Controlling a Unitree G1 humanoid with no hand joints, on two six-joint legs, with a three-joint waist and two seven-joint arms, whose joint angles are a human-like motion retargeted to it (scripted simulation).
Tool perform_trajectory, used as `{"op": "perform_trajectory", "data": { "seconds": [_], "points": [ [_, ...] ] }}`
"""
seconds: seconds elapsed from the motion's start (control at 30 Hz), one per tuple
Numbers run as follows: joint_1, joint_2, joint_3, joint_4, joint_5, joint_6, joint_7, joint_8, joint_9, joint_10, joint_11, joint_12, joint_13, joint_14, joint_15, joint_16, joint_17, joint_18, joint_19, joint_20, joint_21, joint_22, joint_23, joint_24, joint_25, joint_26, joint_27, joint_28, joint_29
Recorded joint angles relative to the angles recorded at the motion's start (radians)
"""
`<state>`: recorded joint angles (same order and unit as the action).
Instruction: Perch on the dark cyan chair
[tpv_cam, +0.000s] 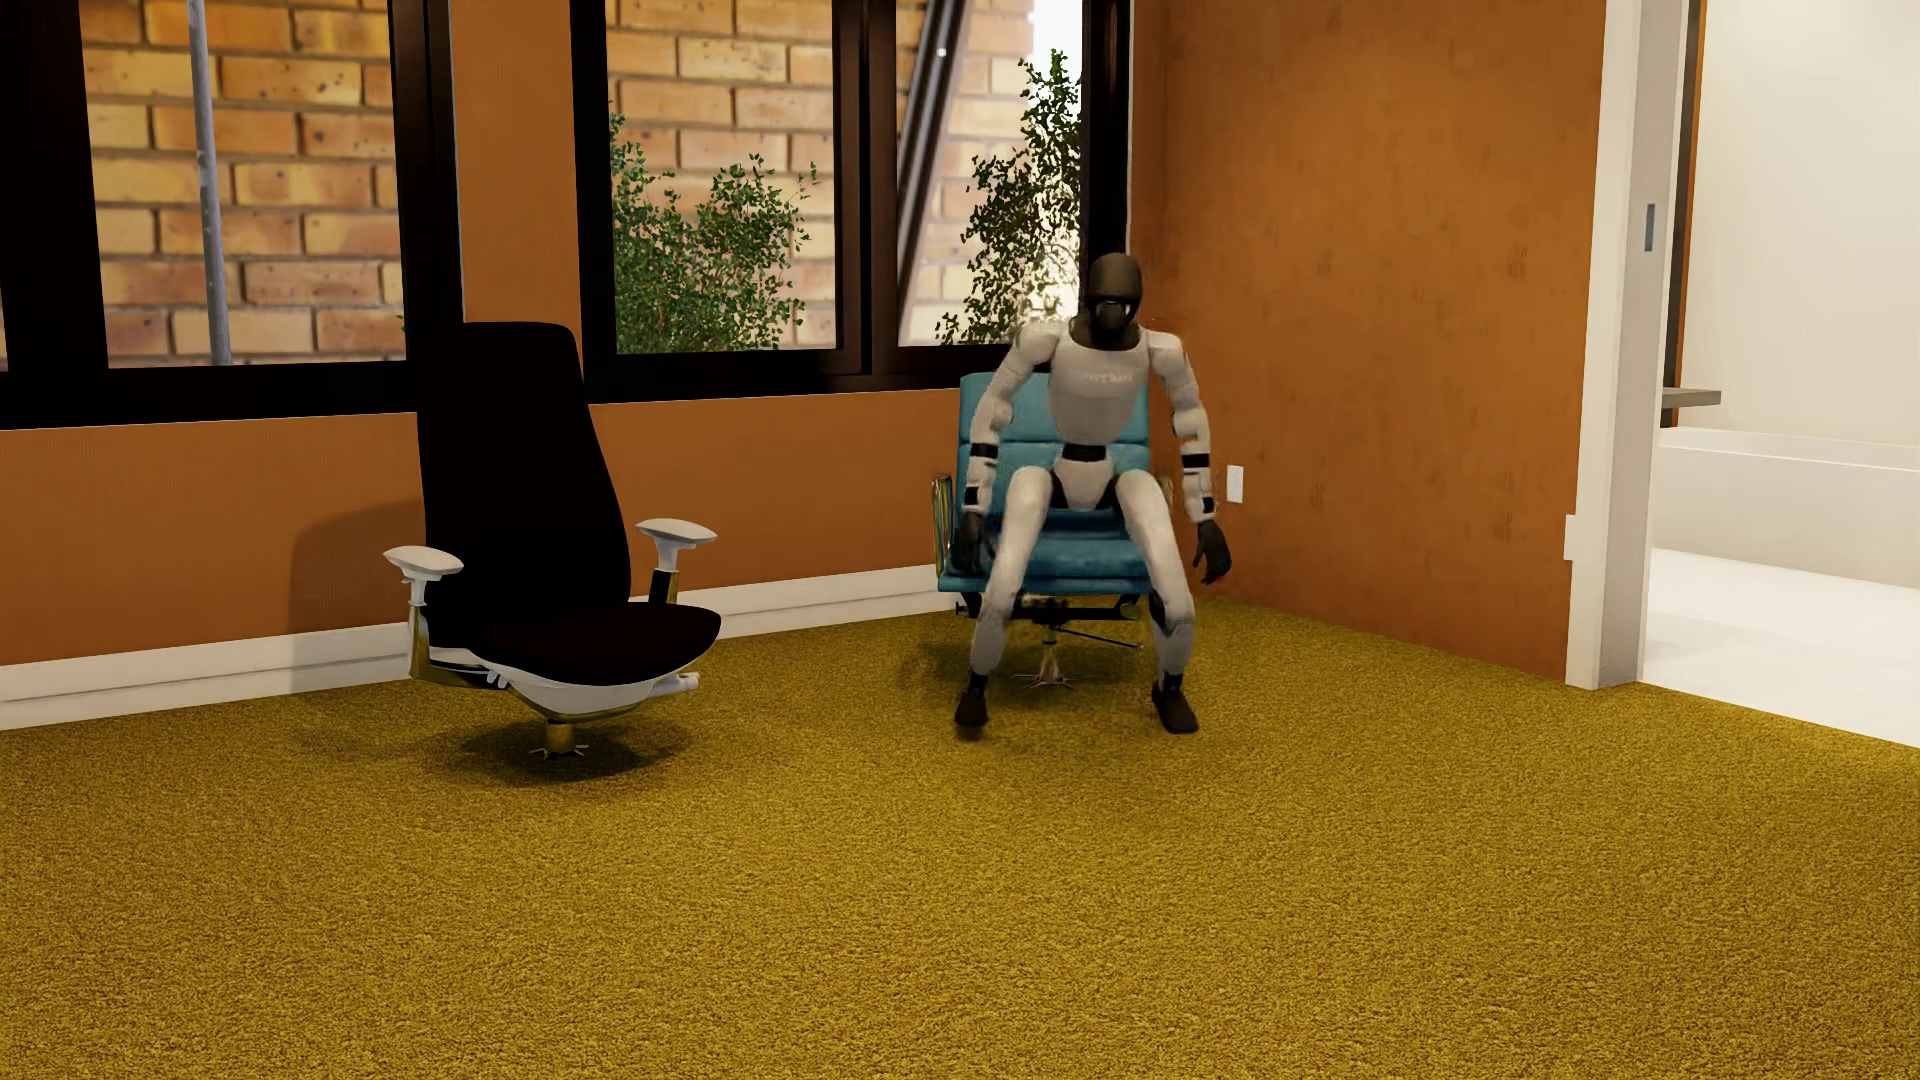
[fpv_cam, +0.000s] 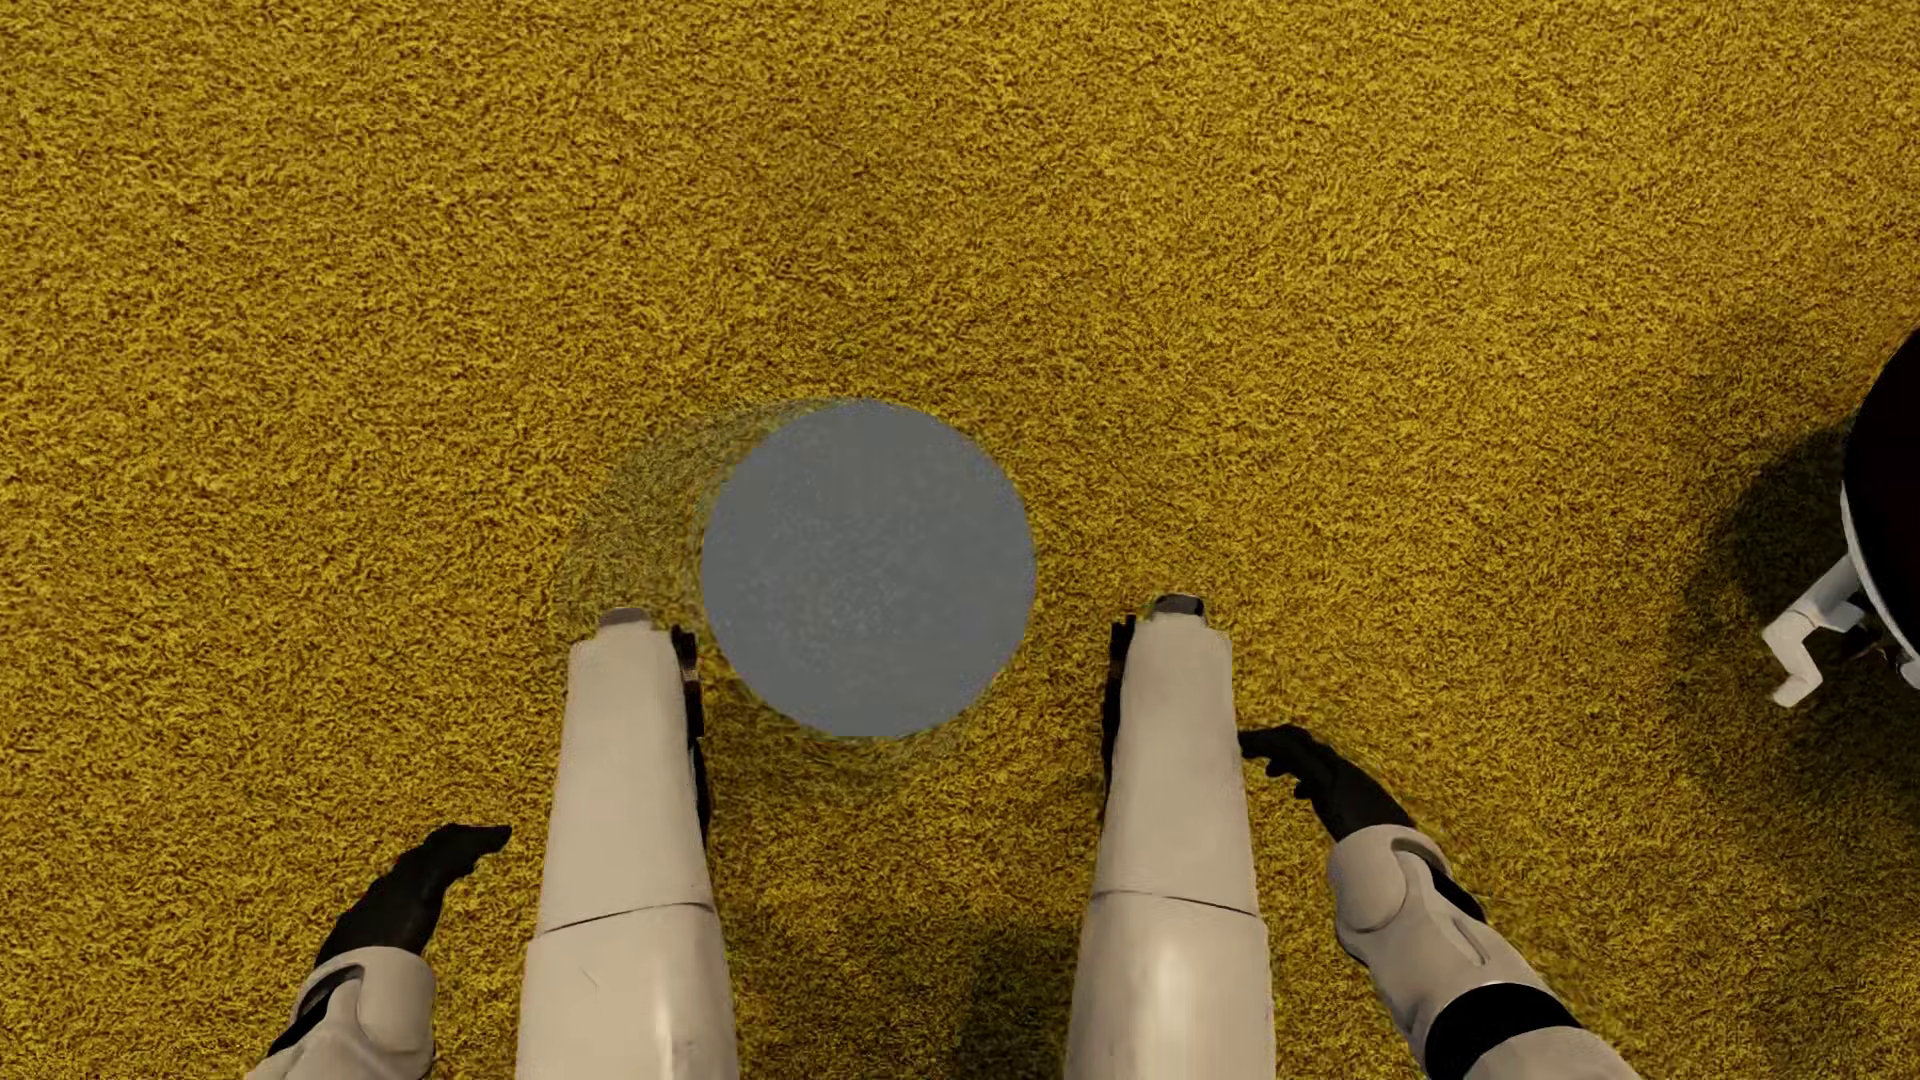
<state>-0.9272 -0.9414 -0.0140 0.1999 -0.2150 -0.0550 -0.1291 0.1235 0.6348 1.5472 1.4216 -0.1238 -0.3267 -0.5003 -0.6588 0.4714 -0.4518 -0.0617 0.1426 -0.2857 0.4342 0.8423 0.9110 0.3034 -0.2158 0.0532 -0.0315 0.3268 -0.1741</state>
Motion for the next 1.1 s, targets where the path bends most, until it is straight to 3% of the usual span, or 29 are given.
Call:
{"op": "perform_trajectory", "data": {
  "seconds": [0.07, 0.13, 0.17, 0.2, 0.23, 0.3, 0.33, 0.4, 0.43, 0.5, 0.53, 0.57, 0.6, 0.7, 0.8, 0.83, 0.9, 0.93, 1.1],
  "points": [
    [-0.073, -0.125, -0.006, 0.02, 0.009, -0.005, -0.022, 0.062, 0.064, 0.159, 0.157, -0.027, -0.031, -0.056, -0.02, 0.016, -0.02, -0.021, 0.035, 0.008, 0.023, -0.028, 0.011, -0.014, 0.02, 0.012, 0.003, 0.031, -0.058],
    [-0.131, -0.217, -0.011, 0.013, 0.02, -0.005, -0.038, 0.102, 0.106, 0.278, 0.287, -0.053, -0.045, -0.088, -0.024, 0.033, -0.033, -0.026, 0.04, -0.004, -0.011, -0.038, -0.011, -0.004, 0.014, 0.041, 0.028, 0.076, 0.015],
    [-0.148, -0.243, -0.013, 0.006, 0.023, -0.002, -0.058, 0.128, 0.122, 0.334, 0.34, -0.062, -0.032, -0.119, -0.026, 0.043, -0.034, -0.048, 0.051, -0.05, -0.015, -0.047, -0.033, -0.054, 0.036, 0.026, 0.011, 0.103, 0.009],
    [-0.144, -0.24, -0.018, 0.015, 0.02, 0.0, -0.063, 0.137, 0.145, 0.369, 0.371, -0.084, -0.026, -0.122, -0.031, 0.054, -0.03, -0.074, 0.057, -0.045, -0.023, -0.044, -0.041, -0.035, 0.028, 0.049, 0.007, 0.13, 0.009],
    [-0.124, -0.228, -0.021, 0.025, 0.019, -0.001, -0.064, 0.136, 0.161, 0.387, 0.379, -0.106, -0.024, -0.139, -0.02, 0.06, -0.012, -0.076, 0.065, -0.032, -0.021, -0.041, -0.037, -0.034, 0.03, 0.053, -0.004, 0.091, 0.011],
    [-0.082, -0.184, -0.013, 0.059, 0.016, -0.003, -0.054, 0.124, 0.177, 0.4, 0.381, -0.127, 0.001, -0.128, -0.003, 0.044, 0.027, -0.087, 0.082, -0.022, -0.028, -0.028, -0.006, -0.049, 0.023, 0.073, -0.005, 0.129, -0.012],
    [-0.065, -0.163, -0.011, 0.055, -0.001, -0.001, -0.052, 0.116, 0.173, 0.412, 0.392, -0.125, 0.03, -0.134, -0.004, 0.042, 0.038, -0.082, 0.095, -0.034, -0.031, -0.023, -0.021, -0.054, 0.029, 0.067, -0.019, 0.124, -0.028],
    [-0.025, -0.115, -0.009, 0.047, -0.017, 0.001, -0.055, 0.107, 0.16, 0.433, 0.413, -0.119, 0.068, -0.13, -0.021, 0.037, 0.063, -0.068, 0.102, -0.057, -0.064, 0.002, 0.002, -0.031, -0.024, 0.067, -0.007, 0.104, 0.036],
    [-0.005, -0.091, -0.008, 0.045, -0.023, 0.003, -0.058, 0.097, 0.153, 0.444, 0.422, -0.123, 0.083, -0.139, -0.032, 0.026, 0.082, -0.061, 0.103, -0.073, -0.058, 0.038, 0.033, -0.035, -0.038, 0.053, -0.012, 0.091, 0.028],
    [0.036, -0.036, -0.007, 0.045, -0.042, 0.004, -0.052, 0.09, 0.143, 0.451, 0.419, -0.126, 0.101, -0.153, -0.058, -0.001, 0.126, -0.051, 0.115, -0.117, -0.048, 0.109, 0.102, -0.059, -0.033, 0.076, 0.012, 0.114, -0.011],
    [0.043, -0.021, -0.001, 0.047, -0.051, 0.005, -0.047, 0.086, 0.133, 0.451, 0.415, -0.144, 0.103, -0.159, -0.065, -0.024, 0.143, -0.045, 0.12, -0.137, -0.054, 0.162, 0.136, -0.069, -0.009, 0.068, -0.038, 0.104, -0.019],
    [0.044, -0.016, -0.001, 0.048, -0.057, 0.009, -0.047, 0.087, 0.12, 0.452, 0.416, -0.148, 0.095, -0.164, -0.071, -0.038, 0.17, -0.046, 0.122, -0.139, -0.079, 0.185, 0.174, -0.08, 0.061, 0.07, -0.017, 0.095, -0.038],
    [0.055, -0.006, -0.005, 0.044, -0.068, 0.009, -0.04, 0.089, 0.117, 0.448, 0.419, -0.148, 0.098, -0.165, -0.066, -0.047, 0.182, -0.041, 0.156, -0.139, -0.087, 0.194, 0.189, -0.086, 0.083, 0.071, -0.004, 0.095, -0.082],
    [0.084, 0.031, -0.001, 0.036, -0.067, 0.014, -0.034, 0.085, 0.118, 0.445, 0.419, -0.143, 0.098, -0.15, -0.067, -0.076, 0.16, -0.045, 0.144, -0.145, -0.076, 0.224, 0.191, -0.09, 0.075, 0.094, -0.002, 0.122, -0.097],
    [0.106, 0.057, 0.006, 0.013, -0.057, 0.007, -0.042, 0.086, 0.119, 0.444, 0.417, -0.132, 0.11, -0.155, -0.064, -0.087, 0.152, -0.033, 0.133, -0.148, -0.056, 0.24, 0.151, -0.075, -0.011, 0.078, 0.011, 0.115, -0.071],
    [0.109, 0.069, 0.008, 0.005, -0.052, 0.001, -0.042, 0.083, 0.126, 0.441, 0.408, -0.133, 0.103, -0.151, -0.081, -0.085, 0.156, -0.04, 0.091, -0.149, -0.056, 0.241, 0.156, -0.076, -0.017, 0.082, 0.021, 0.11, -0.075],
    [0.11, 0.071, 0.01, -0.008, -0.044, -0.008, -0.045, 0.083, 0.137, 0.429, 0.411, -0.126, 0.101, -0.112, -0.081, -0.08, 0.16, -0.047, 0.08, -0.149, -0.055, 0.238, 0.158, -0.08, -0.011, 0.084, 0.025, 0.114, -0.073],
    [0.098, 0.062, 0.007, -0.01, -0.042, -0.011, -0.049, 0.084, 0.141, 0.429, 0.418, -0.124, 0.099, -0.107, -0.064, -0.072, 0.161, -0.059, 0.104, -0.136, -0.053, 0.235, 0.156, -0.085, -0.01, 0.069, 0.015, 0.103, -0.057],
    [0.064, 0.02, -0.001, -0.014, -0.043, -0.025, -0.04, 0.088, 0.163, 0.412, 0.421, -0.101, 0.087, -0.078, -0.064, -0.053, 0.153, -0.06, 0.113, -0.102, -0.051, 0.216, 0.151, -0.083, -0.015, 0.041, -0.003, 0.086, -0.04]
  ]
}}
